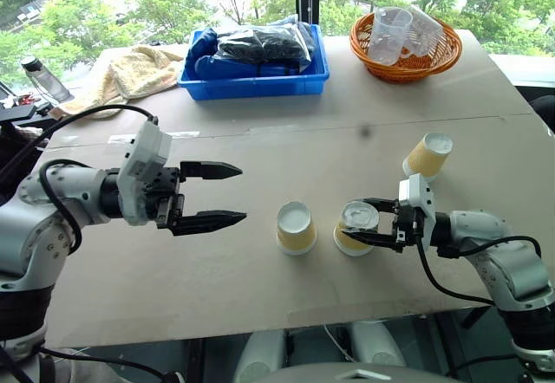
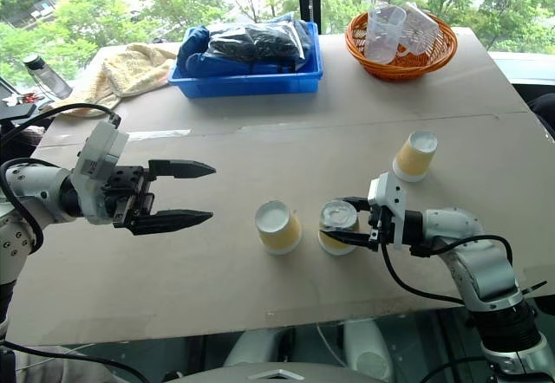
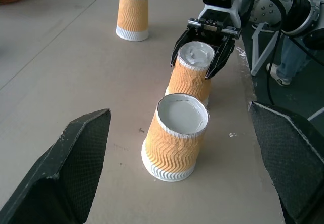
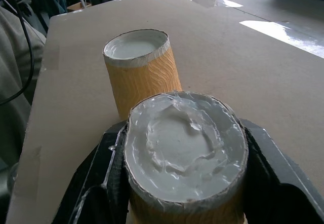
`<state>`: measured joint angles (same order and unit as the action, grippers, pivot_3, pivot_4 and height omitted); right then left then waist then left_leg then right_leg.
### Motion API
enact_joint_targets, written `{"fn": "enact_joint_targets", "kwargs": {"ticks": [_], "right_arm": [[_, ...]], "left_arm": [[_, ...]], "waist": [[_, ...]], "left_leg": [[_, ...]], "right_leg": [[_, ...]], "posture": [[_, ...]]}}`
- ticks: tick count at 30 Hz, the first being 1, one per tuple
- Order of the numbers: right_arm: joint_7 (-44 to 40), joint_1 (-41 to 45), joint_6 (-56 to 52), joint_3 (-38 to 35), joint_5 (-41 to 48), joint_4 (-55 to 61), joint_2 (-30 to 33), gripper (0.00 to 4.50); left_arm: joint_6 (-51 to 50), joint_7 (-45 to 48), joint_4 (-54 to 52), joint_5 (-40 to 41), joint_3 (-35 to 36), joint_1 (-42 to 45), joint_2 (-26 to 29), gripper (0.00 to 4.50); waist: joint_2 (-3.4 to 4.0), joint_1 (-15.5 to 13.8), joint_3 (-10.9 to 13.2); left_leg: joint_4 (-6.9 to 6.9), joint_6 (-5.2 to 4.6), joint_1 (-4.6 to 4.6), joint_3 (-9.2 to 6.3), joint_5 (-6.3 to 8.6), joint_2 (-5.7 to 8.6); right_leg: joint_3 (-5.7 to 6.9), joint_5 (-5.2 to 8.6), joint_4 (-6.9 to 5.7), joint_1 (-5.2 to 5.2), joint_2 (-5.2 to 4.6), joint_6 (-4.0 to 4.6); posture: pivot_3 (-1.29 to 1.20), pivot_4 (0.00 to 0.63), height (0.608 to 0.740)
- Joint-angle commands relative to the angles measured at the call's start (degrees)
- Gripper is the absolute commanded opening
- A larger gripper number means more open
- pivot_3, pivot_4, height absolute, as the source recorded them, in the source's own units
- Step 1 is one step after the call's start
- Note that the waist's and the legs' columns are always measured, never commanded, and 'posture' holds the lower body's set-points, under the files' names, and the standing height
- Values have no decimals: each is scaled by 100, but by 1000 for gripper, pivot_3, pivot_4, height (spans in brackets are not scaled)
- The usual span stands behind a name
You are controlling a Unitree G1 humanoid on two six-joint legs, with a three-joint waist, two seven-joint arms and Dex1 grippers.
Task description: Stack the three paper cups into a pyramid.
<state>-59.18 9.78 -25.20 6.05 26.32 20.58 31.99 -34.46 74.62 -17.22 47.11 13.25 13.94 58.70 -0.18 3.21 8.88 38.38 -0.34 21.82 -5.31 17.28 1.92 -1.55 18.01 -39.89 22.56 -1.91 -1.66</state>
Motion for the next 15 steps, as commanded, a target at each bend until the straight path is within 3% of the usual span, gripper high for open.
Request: {"fn": "enact_joint_targets", "kwargs": {"ticks": [1,15], "right_arm": [[207,-15,325,233,-177,134,-220,1995],[173,54,723,401,-324,-219,-351,1995]], "left_arm": [[20,283,-47,120,-58,304,17,4500],[152,595,-75,-275,-261,426,92,4500]], "waist": [[-7,-15,5],[-11,-85,6]], "left_leg": [[0,1,3,-1,0,0],[1,1,4,-1,-1,0]], "right_leg": [[1,0,1,2,0,0],[1,0,2,3,0,0]], "posture": [[0,150,740],[0,150,740]]}}
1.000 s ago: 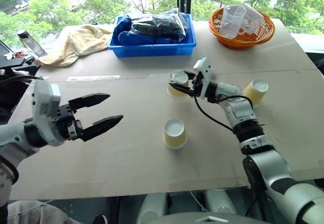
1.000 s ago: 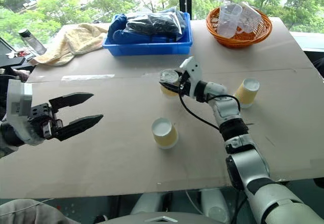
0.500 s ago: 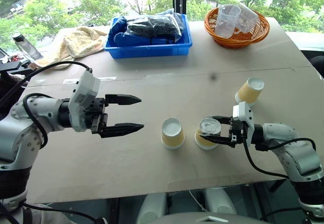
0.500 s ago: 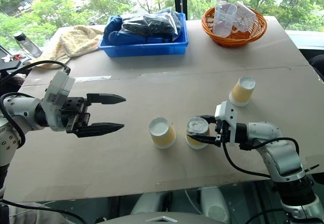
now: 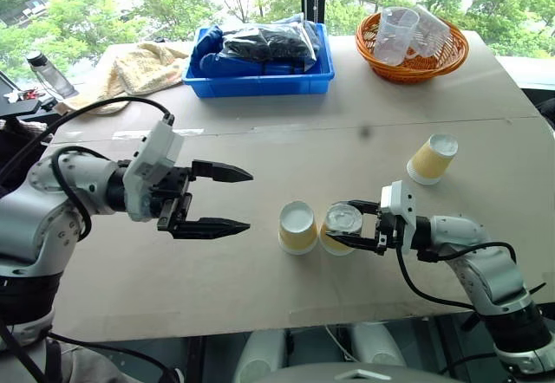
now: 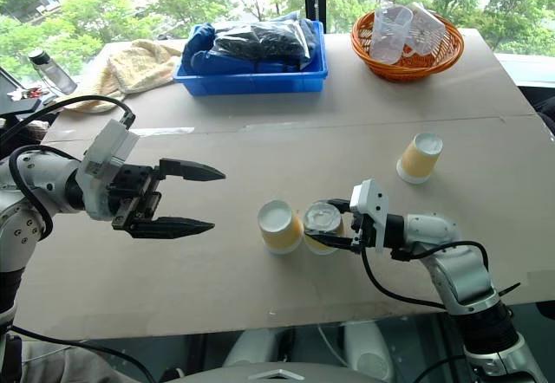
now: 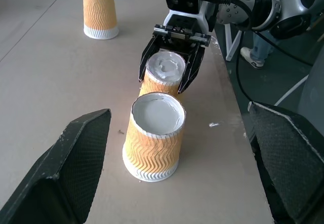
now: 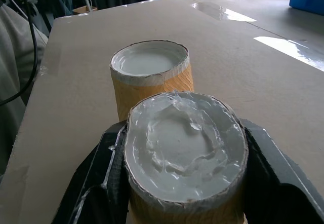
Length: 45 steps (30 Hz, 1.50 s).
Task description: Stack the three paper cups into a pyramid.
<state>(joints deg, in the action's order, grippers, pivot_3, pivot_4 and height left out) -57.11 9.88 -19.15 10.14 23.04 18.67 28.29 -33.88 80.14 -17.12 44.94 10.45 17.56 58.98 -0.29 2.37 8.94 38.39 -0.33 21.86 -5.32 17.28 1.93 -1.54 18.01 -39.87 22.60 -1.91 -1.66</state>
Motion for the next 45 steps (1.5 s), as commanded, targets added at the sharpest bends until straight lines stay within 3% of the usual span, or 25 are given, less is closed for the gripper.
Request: {"fn": "enact_joint_targets", "kwargs": {"ticks": [1,2,3,7,14,20,25,30,35,45], "right_arm": [[-42,50,126,-13,9,-40,28,1995],[-53,66,132,-10,-4,-46,52,1995],[-99,69,109,4,0,-25,106,3037],[-69,11,36,-131,102,132,244,4464],[-12,-543,-132,-739,360,692,828,4464],[125,-1610,96,-1525,216,774,1310,4464],[916,-1871,1268,-2503,-207,-462,795,4464],[1960,-1141,1287,-3019,-176,-550,398,4464],[2902,-12,1087,-3063,-431,-1056,218,4464],[2756,929,115,-2879,309,-2029,-161,4464]], "left_arm": [[96,39,-87,-72,21,60,54,4500],[95,37,-91,-82,26,50,43,4500],[94,33,-100,-90,35,36,36,4500],[104,42,-109,-163,32,-14,61,4500],[93,-52,22,-120,-2,301,-133,4500],[134,-199,86,-262,-213,700,-333,4500],[89,-522,13,-338,-517,1109,-698,4500],[178,-963,342,-529,-799,1797,-1304,4500],[336,-913,638,-727,-1053,2164,-1627,4500],[242,-964,497,-637,-1018,2066,-1841,4500]], "waist": [[0,0,0],[0,-1,0],[0,-1,0],[-1,-5,0],[-4,-45,1],[-8,-57,2],[-18,-54,-1],[-17,1,-1],[-17,7,-1],[-15,12,-1]], "left_leg": [[0,0,0,0,0,0],[0,0,0,0,0,0],[1,0,0,0,0,0],[2,0,1,0,0,0],[5,-1,5,-2,0,1],[8,-2,6,-2,1,2],[16,-3,-4,5,2,2],[21,-2,-8,10,1,1],[23,-2,-12,21,0,0],[27,-3,1,21,0,-1]], "right_leg": [[0,0,0,0,0,0],[0,0,0,0,0,0],[0,0,0,0,0,0],[1,0,0,0,0,0],[4,0,1,-2,-1,0],[6,0,0,-6,-1,-1],[0,-1,-4,-19,0,-2],[-4,-1,-15,-18,4,-2],[-11,-2,-17,-17,7,-2],[-7,-1,-12,-13,4,-2]], "posture": [[0,150,740],[0,150,740],[0,150,740],[0,150,740],[0,150,740],[0,150,740],[0,150,740],[0,150,740],[0,150,740],[0,150,740]]}}
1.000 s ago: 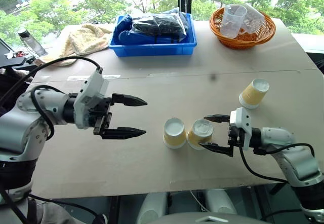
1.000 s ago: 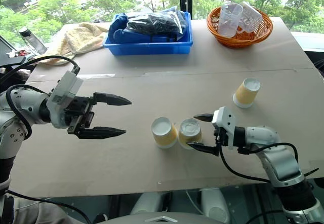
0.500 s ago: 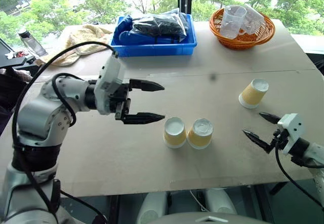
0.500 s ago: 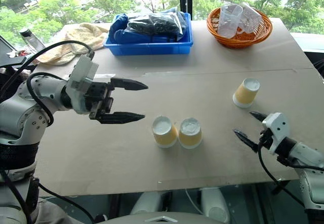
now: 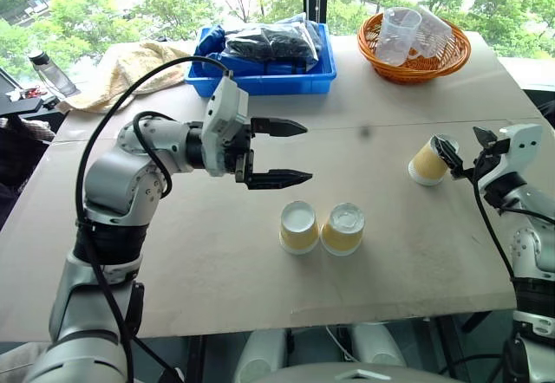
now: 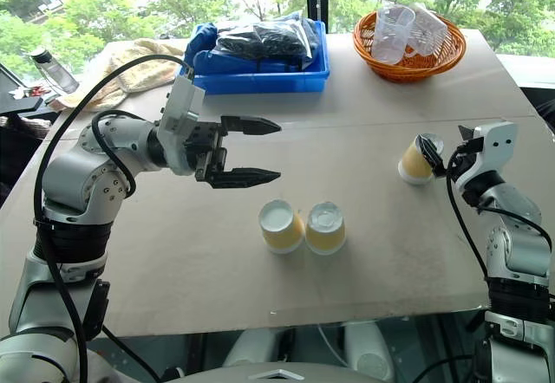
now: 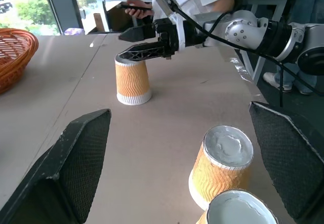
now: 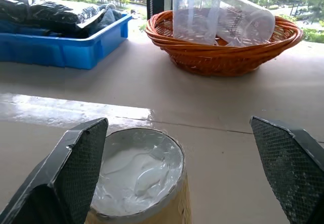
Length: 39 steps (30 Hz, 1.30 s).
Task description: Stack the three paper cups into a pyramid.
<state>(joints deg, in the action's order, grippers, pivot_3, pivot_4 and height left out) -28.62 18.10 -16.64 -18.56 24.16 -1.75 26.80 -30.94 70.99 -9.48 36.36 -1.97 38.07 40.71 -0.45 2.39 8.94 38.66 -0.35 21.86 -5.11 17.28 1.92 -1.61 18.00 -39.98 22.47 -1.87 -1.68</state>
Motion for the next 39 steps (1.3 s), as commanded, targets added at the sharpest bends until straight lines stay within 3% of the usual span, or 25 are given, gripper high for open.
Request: {"fn": "enact_joint_targets", "kwargs": {"ticks": [1,20,37,39], "right_arm": [[-120,113,-167,21,190,-12,-6,4464],[-509,210,-79,-57,554,-82,-48,4464],[-637,53,515,217,-154,-712,60,4464],[-656,39,525,220,-164,-692,66,3841]], "left_arm": [[-89,-62,-311,261,252,-3,-7,4500],[-74,-188,-501,151,246,-232,83,4500],[-137,-211,-535,176,238,-195,108,4500],[-102,-245,-473,131,238,-180,82,4500]], "waist": [[0,11,0],[1,2,-1],[1,5,0],[1,3,0]], "left_leg": [[0,0,-2,2,0,0],[2,0,0,1,0,0],[3,0,-1,2,0,0],[3,0,-1,2,0,0]], "right_leg": [[-2,0,-4,0,0,0],[-1,0,-4,0,0,0],[-2,0,-4,0,0,0],[-2,0,-4,0,0,0]], "posture": [[0,150,740],[0,150,740],[0,150,740],[0,150,740]]}}
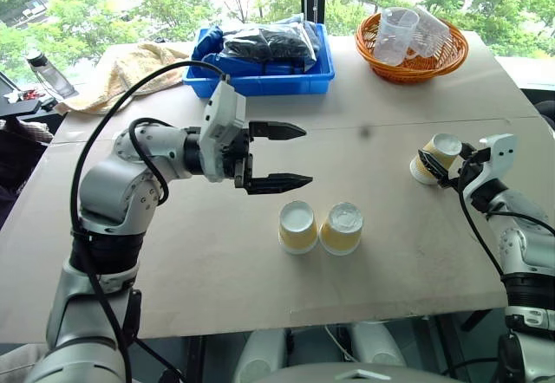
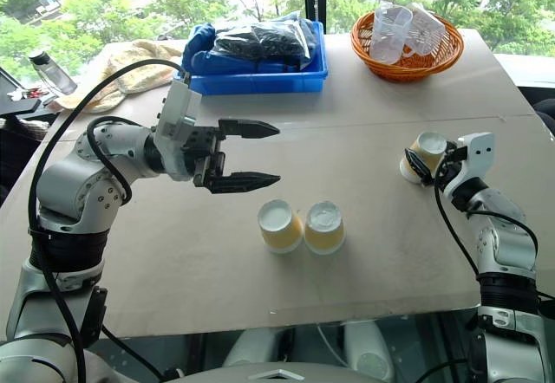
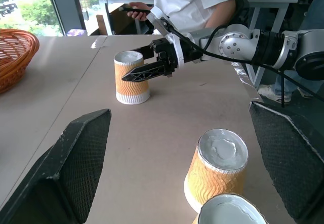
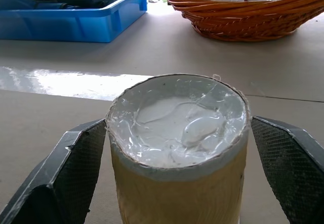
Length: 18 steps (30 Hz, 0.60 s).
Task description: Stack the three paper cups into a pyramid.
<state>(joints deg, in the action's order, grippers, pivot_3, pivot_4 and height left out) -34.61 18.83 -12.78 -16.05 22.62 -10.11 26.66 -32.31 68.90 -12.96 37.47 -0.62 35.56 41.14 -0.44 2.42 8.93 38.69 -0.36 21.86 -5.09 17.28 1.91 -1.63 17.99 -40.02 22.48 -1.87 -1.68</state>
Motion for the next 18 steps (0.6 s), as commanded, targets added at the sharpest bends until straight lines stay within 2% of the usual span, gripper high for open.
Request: {"fn": "enact_joint_targets", "kwargs": {"ticks": [1,2,3,5,6,11,14,18], "right_arm": [[-59,-37,146,-31,-15,148,80,3755],[-59,-39,149,-32,-16,154,80,3076],[-59,-43,148,-33,-14,164,78,2965],[-61,-57,140,-32,-14,189,81,2185],[-74,-69,141,-28,-14,211,86,2070],[-455,-135,304,-43,189,589,130,2070],[-1086,-237,-454,193,998,1909,367,2070],[-1039,-44,-1740,777,2023,3578,599,2070]], "left_arm": [[53,-50,-101,-9,100,78,32,4500],[69,-57,-82,-32,95,86,29,4500],[71,-60,-75,-34,94,91,26,4500],[72,-91,-48,-47,97,103,17,4500],[73,-107,-36,-53,101,108,13,4500],[55,-138,-23,-46,149,80,56,4500],[53,-16,30,-85,293,-53,335,4500],[190,144,218,-243,386,-271,720,4500]], "waist": [[0,-1,0],[0,-1,0],[0,-1,0],[0,-1,0],[0,-1,0],[0,-1,0],[8,16,5],[13,73,6]], "left_leg": [[0,0,0,0,0,0],[0,0,0,0,0,0],[0,0,0,0,0,0],[0,0,0,0,0,0],[0,0,0,0,0,0],[0,0,0,-1,0,0],[0,0,2,0,0,0],[-3,0,-1,-2,0,-10]], "right_leg": [[0,0,0,0,0,0],[0,0,0,0,0,0],[0,0,0,0,0,0],[0,0,0,0,0,0],[0,0,0,0,0,0],[1,0,0,0,0,0],[-1,0,0,1,0,0],[-6,0,-4,7,8,1]], "posture": [[0,150,740],[0,150,740],[0,150,740],[0,150,740],[0,150,740],[0,150,740],[0,150,740],[0,150,740]]}}
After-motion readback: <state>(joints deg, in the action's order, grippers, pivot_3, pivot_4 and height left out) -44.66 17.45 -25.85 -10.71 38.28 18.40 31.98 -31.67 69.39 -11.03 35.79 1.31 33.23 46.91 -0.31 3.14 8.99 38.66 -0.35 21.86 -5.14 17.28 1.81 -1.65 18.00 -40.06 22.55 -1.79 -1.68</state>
